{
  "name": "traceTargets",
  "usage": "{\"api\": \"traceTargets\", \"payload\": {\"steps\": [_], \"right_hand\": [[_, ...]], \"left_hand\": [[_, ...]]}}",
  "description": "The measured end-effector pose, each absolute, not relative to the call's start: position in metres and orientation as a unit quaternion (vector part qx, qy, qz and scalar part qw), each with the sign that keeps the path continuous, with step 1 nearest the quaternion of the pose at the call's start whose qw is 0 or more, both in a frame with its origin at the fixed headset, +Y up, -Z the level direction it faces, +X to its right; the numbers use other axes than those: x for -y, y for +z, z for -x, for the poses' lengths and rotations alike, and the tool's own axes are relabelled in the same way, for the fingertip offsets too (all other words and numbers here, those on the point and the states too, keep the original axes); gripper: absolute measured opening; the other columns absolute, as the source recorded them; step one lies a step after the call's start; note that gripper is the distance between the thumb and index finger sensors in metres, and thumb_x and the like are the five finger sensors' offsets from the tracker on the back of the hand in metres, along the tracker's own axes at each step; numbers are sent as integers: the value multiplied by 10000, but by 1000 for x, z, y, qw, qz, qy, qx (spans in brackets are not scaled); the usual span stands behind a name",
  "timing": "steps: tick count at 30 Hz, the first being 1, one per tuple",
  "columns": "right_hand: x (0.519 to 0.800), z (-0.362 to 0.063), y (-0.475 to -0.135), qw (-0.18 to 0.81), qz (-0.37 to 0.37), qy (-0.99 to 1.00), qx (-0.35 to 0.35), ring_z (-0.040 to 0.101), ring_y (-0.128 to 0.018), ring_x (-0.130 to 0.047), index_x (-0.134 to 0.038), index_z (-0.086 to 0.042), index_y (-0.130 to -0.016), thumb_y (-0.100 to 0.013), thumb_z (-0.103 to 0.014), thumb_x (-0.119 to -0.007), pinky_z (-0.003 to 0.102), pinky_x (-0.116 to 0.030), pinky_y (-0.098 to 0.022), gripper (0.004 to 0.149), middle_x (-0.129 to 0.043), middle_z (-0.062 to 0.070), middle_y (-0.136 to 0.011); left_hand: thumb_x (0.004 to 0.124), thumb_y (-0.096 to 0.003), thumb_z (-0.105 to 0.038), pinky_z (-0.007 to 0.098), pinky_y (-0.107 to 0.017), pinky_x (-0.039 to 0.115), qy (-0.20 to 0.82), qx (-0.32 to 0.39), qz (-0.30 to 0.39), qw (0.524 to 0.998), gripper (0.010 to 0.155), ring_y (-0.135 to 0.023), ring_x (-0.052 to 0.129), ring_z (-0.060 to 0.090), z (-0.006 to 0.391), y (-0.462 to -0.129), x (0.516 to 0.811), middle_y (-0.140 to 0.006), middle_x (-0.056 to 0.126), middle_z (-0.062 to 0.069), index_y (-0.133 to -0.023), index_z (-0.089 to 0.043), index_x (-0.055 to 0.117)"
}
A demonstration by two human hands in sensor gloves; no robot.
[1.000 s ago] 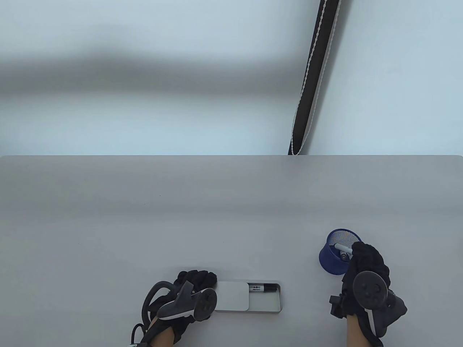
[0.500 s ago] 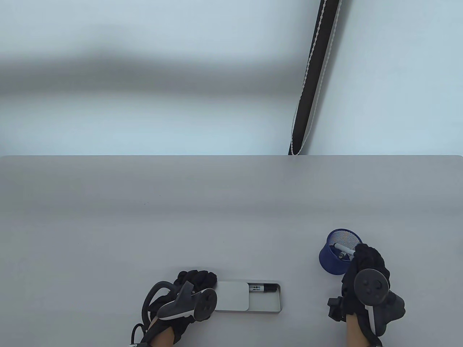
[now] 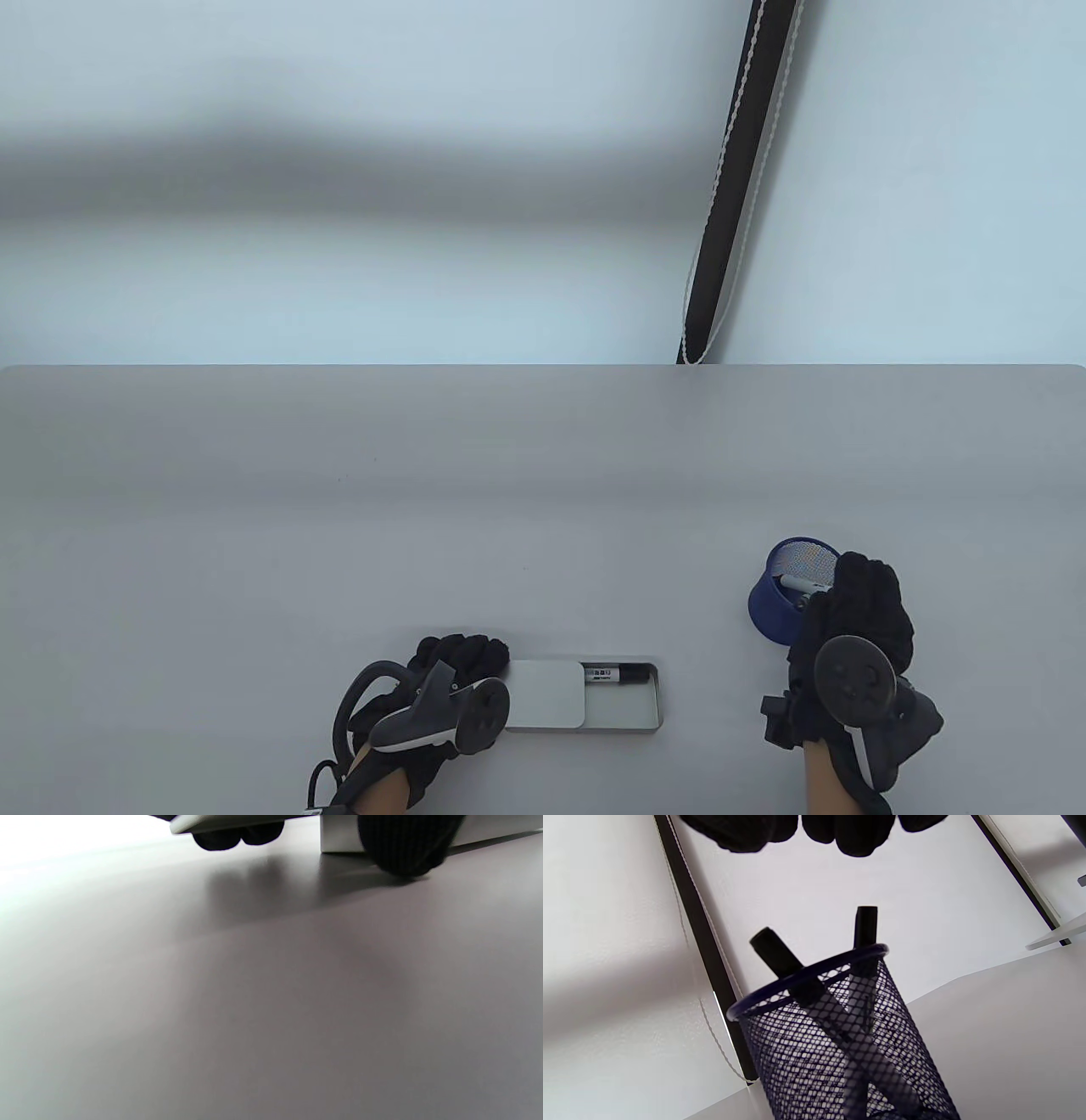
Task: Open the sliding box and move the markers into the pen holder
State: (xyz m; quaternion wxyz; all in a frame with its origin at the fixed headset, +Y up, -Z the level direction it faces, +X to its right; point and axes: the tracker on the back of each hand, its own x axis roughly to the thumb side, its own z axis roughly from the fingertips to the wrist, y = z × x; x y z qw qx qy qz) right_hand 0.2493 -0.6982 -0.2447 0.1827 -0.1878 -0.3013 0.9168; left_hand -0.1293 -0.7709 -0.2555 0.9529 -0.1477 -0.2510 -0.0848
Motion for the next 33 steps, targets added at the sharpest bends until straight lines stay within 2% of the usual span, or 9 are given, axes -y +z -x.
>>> {"api": "traceTargets", "payload": {"steps": [9,15,22,33], "right_hand": [[694,-207,-246,147,79,939,301,356,-882,-586,-518,-217,-974,-457,-337,-697,557,-483,-673,561,-452,155,-1013],[699,-193,-248,140,51,950,274,344,-885,-605,-531,-229,-974,-456,-350,-698,549,-496,-680,558,-475,140,-1017],[710,-170,-253,132,5,970,202,334,-894,-629,-553,-249,-977,-452,-363,-706,542,-505,-696,559,-524,115,-1023],[739,-126,-257,37,-120,991,47,329,-889,-674,-614,-246,-962,-429,-359,-740,542,-514,-706,559,-613,87,-1005]], "left_hand": [[594,-482,-640,408,-837,545,-82,254,150,952,741,-1082,564,235,130,-256,771,-1176,440,-10,-1083,-278,358],[591,-484,-638,410,-837,544,-82,254,150,952,738,-1082,563,238,130,-256,771,-1177,438,-8,-1084,-276,358],[589,-487,-636,412,-837,545,-82,254,151,952,737,-1083,561,241,129,-256,771,-1178,437,-4,-1085,-273,357],[583,-492,-634,415,-838,545,-83,255,151,951,736,-1084,560,244,128,-255,771,-1180,434,1,-1089,-266,356]]}}
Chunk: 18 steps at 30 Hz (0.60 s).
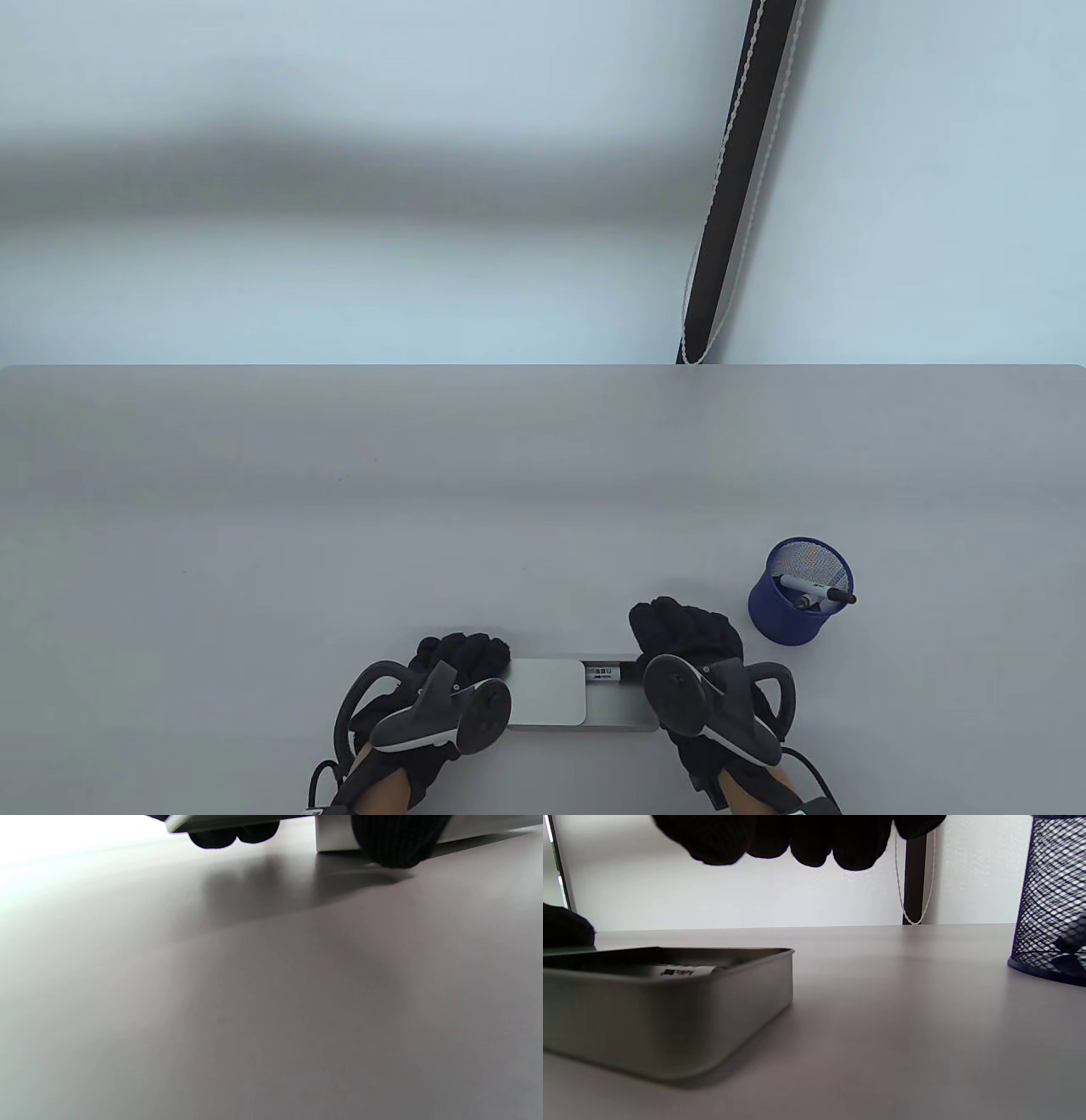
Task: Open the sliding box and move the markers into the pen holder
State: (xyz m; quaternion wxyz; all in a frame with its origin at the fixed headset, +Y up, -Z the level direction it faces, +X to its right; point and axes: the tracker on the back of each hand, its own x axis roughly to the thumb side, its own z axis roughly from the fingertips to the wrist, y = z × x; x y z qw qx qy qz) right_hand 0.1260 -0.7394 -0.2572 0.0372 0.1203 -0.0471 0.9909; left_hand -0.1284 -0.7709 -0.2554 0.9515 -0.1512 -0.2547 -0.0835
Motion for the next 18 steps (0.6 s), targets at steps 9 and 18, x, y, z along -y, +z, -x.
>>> {"api": "traceTargets", "payload": {"steps": [9,18], "right_hand": [[758,-108,-259,-31,-142,989,-12,293,-890,-692,-624,-286,-938,-399,-359,-811,528,-526,-713,575,-636,44,-996],[766,-105,-262,-58,-133,989,-20,256,-864,-736,-621,-334,-914,-356,-281,-910,506,-569,-698,631,-675,5,-970]], "left_hand": [[586,-490,-635,416,-837,546,-84,254,150,952,736,-1084,561,244,128,-255,771,-1179,437,0,-1087,-270,357],[590,-485,-638,415,-837,548,-85,254,148,952,740,-1083,562,240,128,-255,771,-1178,437,-5,-1085,-274,356]]}}
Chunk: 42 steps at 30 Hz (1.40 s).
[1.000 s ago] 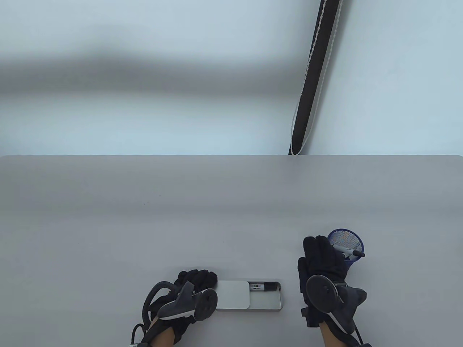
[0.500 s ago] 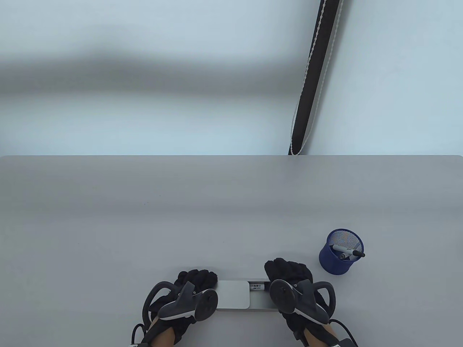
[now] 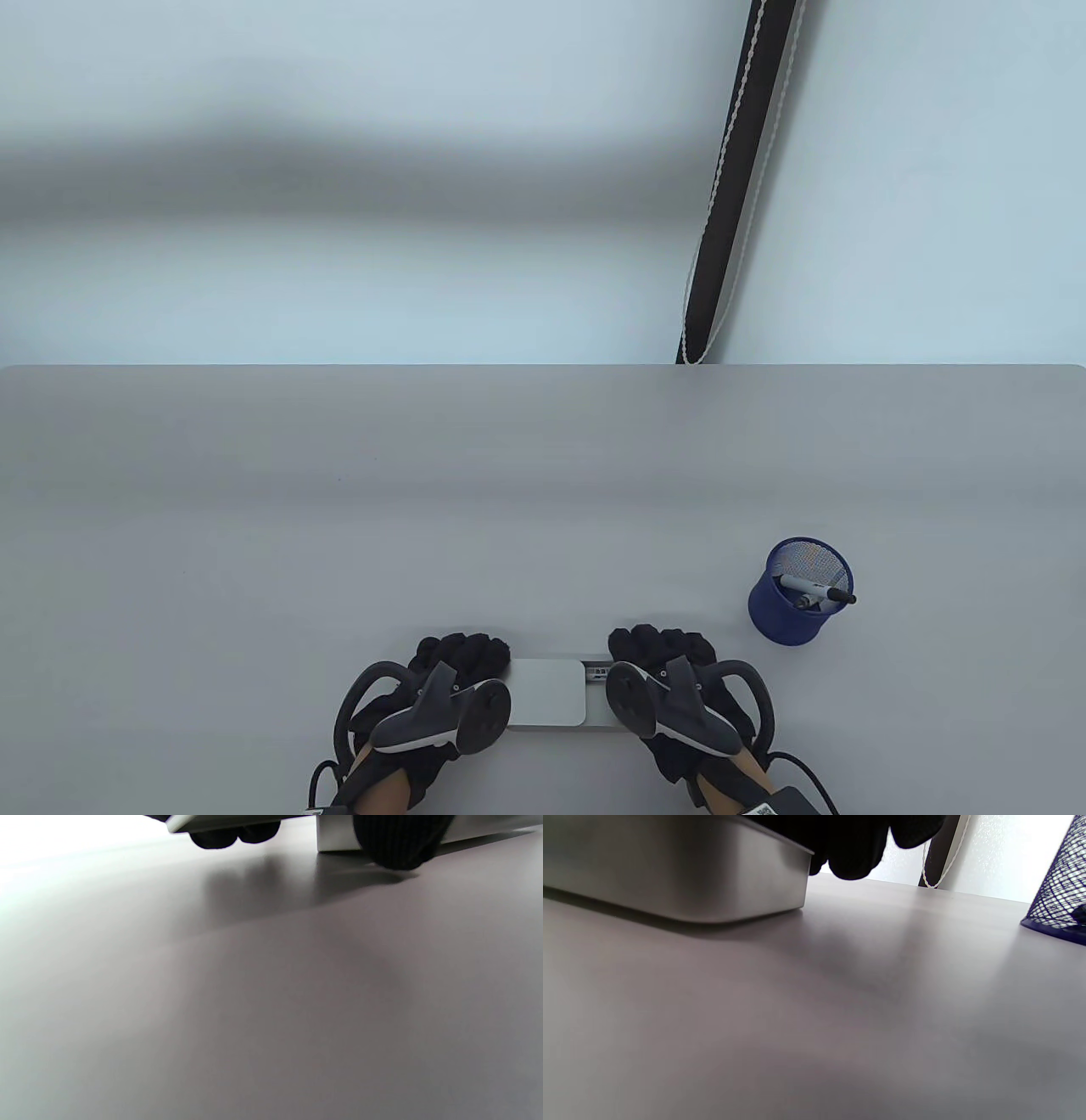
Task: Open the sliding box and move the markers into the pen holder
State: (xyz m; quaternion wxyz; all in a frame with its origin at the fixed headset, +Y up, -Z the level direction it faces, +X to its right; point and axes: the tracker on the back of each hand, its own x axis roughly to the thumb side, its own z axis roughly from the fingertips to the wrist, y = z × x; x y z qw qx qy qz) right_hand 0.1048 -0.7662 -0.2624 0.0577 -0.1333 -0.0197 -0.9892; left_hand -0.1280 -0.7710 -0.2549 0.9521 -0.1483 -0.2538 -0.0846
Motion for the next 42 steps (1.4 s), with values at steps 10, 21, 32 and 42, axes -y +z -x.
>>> {"api": "traceTargets", "payload": {"steps": [10,21,32,42], "right_hand": [[770,-101,-265,101,121,-987,26,193,-749,-825,-644,-374,-883,-306,-193,-982,465,-644,-656,693,-759,-43,-887],[767,-98,-265,132,116,-984,25,129,-656,-887,-666,-358,-869,-286,-173,-976,427,-730,-605,686,-800,-40,-839],[769,-88,-263,202,147,-968,9,94,-613,-909,-651,-318,-868,-101,-156,-1004,401,-773,-585,860,-813,-19,-814],[769,-88,-263,206,165,-964,-1,90,-613,-922,-653,-311,-872,-133,-232,-973,395,-783,-584,809,-822,-23,-810]], "left_hand": [[614,-472,-630,417,-835,550,-89,254,146,952,747,-1082,566,240,127,-255,771,-1177,441,-9,-1081,-279,361],[621,-466,-632,414,-834,555,-89,254,144,952,752,-1081,572,235,127,-254,771,-1175,448,-14,-1080,-283,365],[626,-461,-632,408,-831,559,-87,253,143,953,751,-1076,581,233,127,-255,771,-1173,458,-18,-1078,-287,372],[630,-458,-634,408,-830,563,-89,252,144,953,755,-1074,586,233,127,-255,771,-1171,464,-17,-1077,-287,375]]}}
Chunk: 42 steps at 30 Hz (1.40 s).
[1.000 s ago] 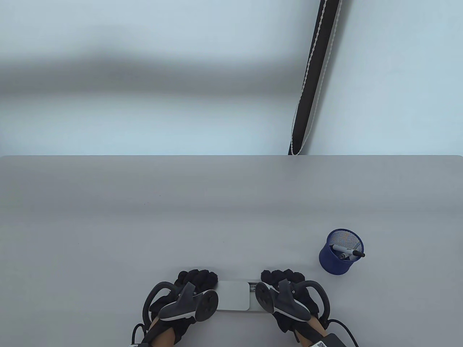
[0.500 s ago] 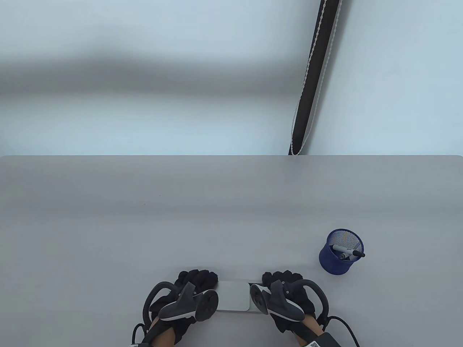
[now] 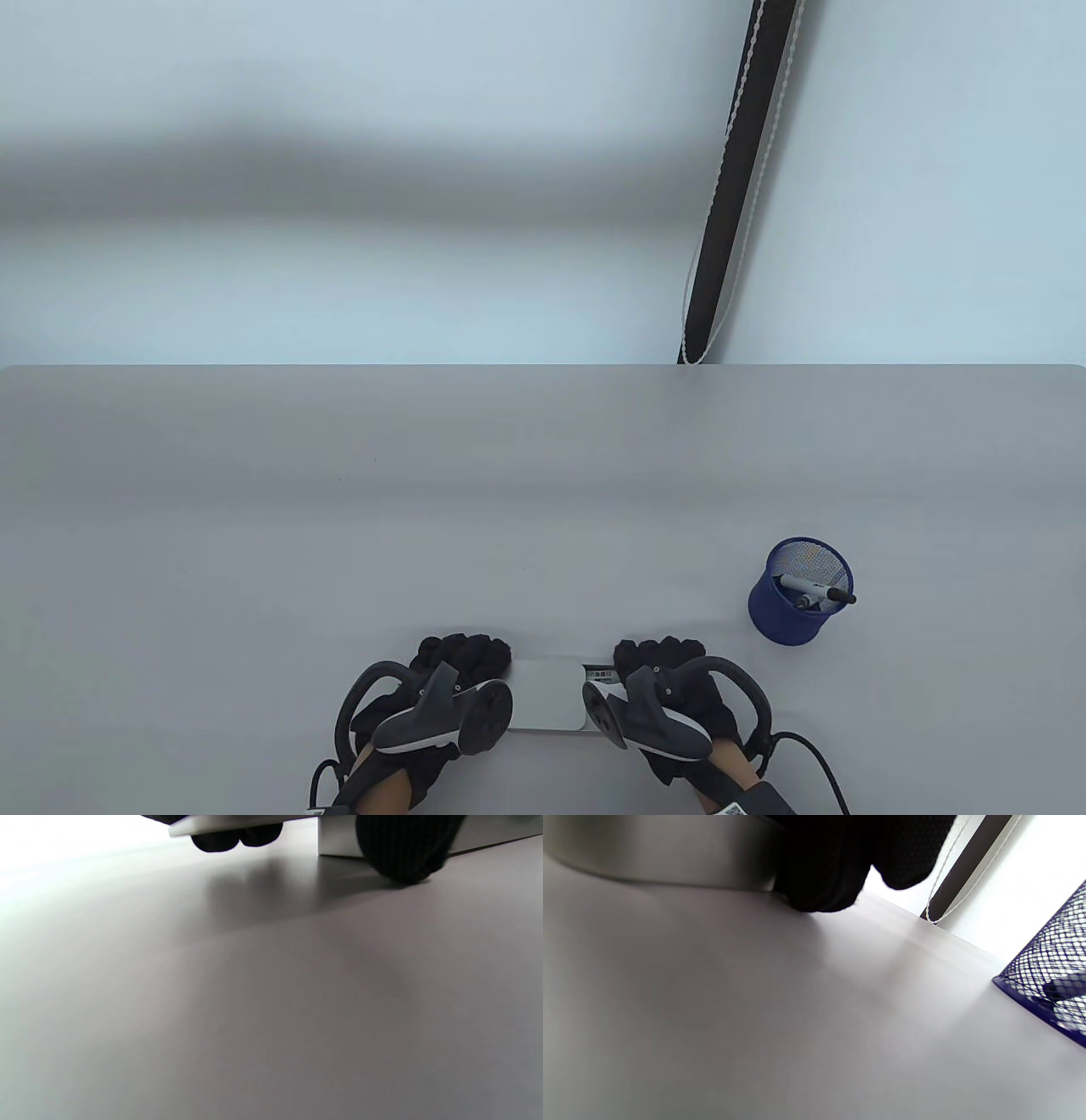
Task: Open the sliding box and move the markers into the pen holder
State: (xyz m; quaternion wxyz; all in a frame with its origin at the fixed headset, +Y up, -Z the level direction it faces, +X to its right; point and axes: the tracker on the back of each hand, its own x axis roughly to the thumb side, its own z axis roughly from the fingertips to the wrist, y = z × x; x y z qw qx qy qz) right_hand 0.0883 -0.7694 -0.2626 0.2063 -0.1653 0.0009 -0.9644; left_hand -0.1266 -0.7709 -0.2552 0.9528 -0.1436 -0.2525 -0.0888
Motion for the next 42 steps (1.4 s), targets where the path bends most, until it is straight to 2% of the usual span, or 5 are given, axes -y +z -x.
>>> {"api": "traceTargets", "payload": {"steps": [6,17,29,30,42], "right_hand": [[770,-91,-263,190,174,-966,-1,98,-618,-925,-649,-309,-876,-256,-291,-883,399,-784,-580,663,-824,-21,-813],[768,-101,-263,130,165,-978,4,102,-616,-939,-663,-324,-869,-344,-299,-837,398,-793,-574,554,-835,-30,-816],[765,-119,-265,12,126,-992,1,106,-550,-984,-757,-309,-828,-358,-276,-837,407,-823,-527,478,-900,1,-769],[765,-120,-266,3,122,-993,1,107,-546,-986,-762,-311,-826,-389,-276,-822,406,-825,-523,442,-902,1,-767],[765,-131,-269,-58,91,-994,25,106,-539,-989,-781,-337,-811,-390,-286,-813,402,-830,-514,426,-904,6,-773]], "left_hand": [[630,-457,-636,407,-830,563,-89,252,144,953,755,-1074,588,232,127,-255,771,-1171,465,-18,-1077,-289,374],[630,-455,-637,408,-830,564,-89,252,144,953,757,-1073,589,231,127,-255,771,-1171,465,-18,-1077,-290,374],[630,-454,-637,406,-830,563,-90,253,143,953,757,-1074,588,227,127,-255,771,-1170,464,-21,-1076,-292,373],[630,-454,-638,405,-831,563,-90,253,143,953,757,-1074,589,228,127,-255,771,-1171,464,-20,-1076,-292,373],[629,-450,-641,403,-830,565,-92,255,140,952,759,-1073,591,221,126,-255,771,-1169,467,-27,-1075,-297,374]]}}
